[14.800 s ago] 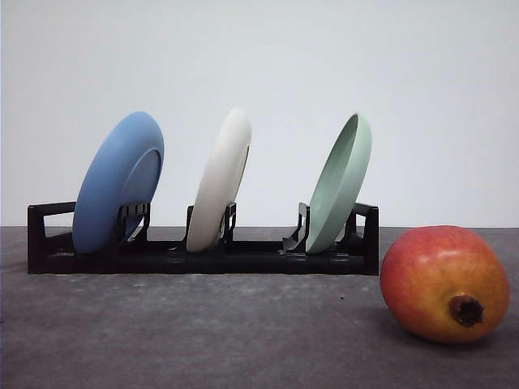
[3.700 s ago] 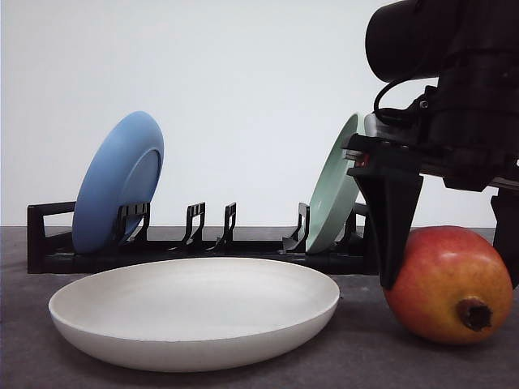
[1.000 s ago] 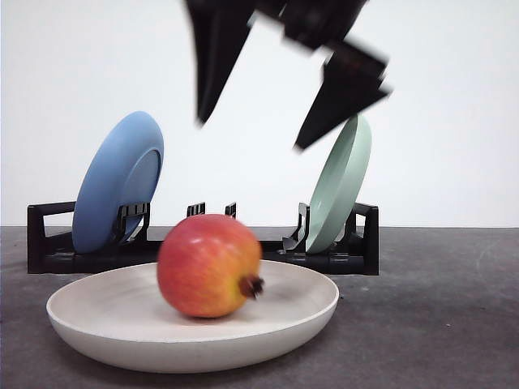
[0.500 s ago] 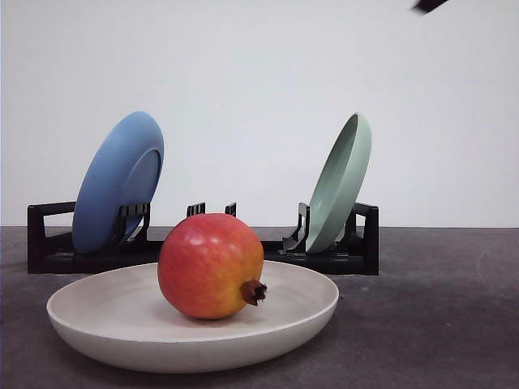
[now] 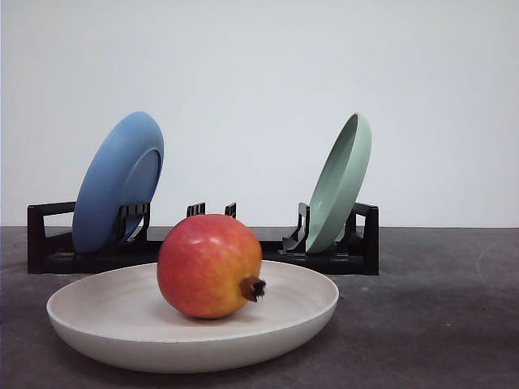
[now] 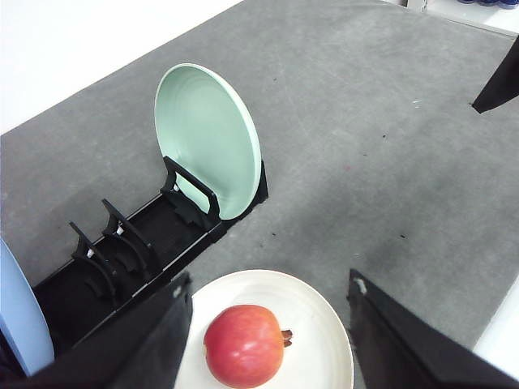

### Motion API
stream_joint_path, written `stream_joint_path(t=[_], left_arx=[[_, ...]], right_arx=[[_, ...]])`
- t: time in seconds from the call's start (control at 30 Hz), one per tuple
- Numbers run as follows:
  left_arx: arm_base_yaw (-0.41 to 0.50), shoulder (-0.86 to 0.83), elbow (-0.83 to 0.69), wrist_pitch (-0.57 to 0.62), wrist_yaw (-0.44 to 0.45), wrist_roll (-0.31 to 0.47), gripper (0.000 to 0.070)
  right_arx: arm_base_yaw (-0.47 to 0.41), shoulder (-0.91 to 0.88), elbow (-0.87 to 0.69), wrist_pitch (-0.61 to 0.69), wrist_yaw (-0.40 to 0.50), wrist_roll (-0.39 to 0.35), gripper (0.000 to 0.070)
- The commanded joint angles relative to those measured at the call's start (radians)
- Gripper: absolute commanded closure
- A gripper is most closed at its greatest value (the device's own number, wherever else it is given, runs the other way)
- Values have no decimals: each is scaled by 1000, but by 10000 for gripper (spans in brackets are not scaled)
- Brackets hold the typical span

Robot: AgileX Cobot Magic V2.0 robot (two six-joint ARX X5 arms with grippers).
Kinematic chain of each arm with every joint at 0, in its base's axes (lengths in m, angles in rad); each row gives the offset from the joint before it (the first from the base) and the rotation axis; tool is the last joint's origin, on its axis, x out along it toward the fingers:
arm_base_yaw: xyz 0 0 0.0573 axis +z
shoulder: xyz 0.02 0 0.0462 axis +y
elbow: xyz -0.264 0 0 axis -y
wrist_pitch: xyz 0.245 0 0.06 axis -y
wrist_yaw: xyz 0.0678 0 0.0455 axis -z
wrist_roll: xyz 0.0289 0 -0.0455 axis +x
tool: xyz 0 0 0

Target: Place pomegranate in white plate

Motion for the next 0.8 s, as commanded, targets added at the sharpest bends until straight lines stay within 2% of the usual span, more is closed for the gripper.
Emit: stream_joint_path(t=[0.0, 0.07, 0.1, 0.13, 0.2, 0.23, 0.27, 0.3, 0.77], left_arx=[[-11, 8, 21, 7, -5, -5, 347], [-11, 8, 21, 7, -5, -5, 350], [-11, 8, 21, 7, -4, -5, 355], [-11, 8, 21, 7, -4, -5, 377], [-11, 8, 21, 7, -4, -5, 513], [-11, 8, 21, 7, -4, -4, 609], [-11, 8, 21, 7, -4, -4, 680], [-11, 8, 21, 7, -4, -4, 700], [-11, 8, 21, 9, -5, -4, 700]], right_arx=[[10, 8, 21, 7, 0, -11, 66], [10, 10, 21, 6, 0, -11, 174], [10, 10, 21, 6, -1, -11, 265], [10, 10, 21, 5, -1, -11, 389], [10, 10, 21, 5, 0, -11, 630], [10, 9, 21, 5, 0, -11, 691], [10, 9, 21, 5, 0, -11, 700], [10, 9, 21, 5, 0, -11, 700], [10, 9, 21, 10, 0, -4, 700]])
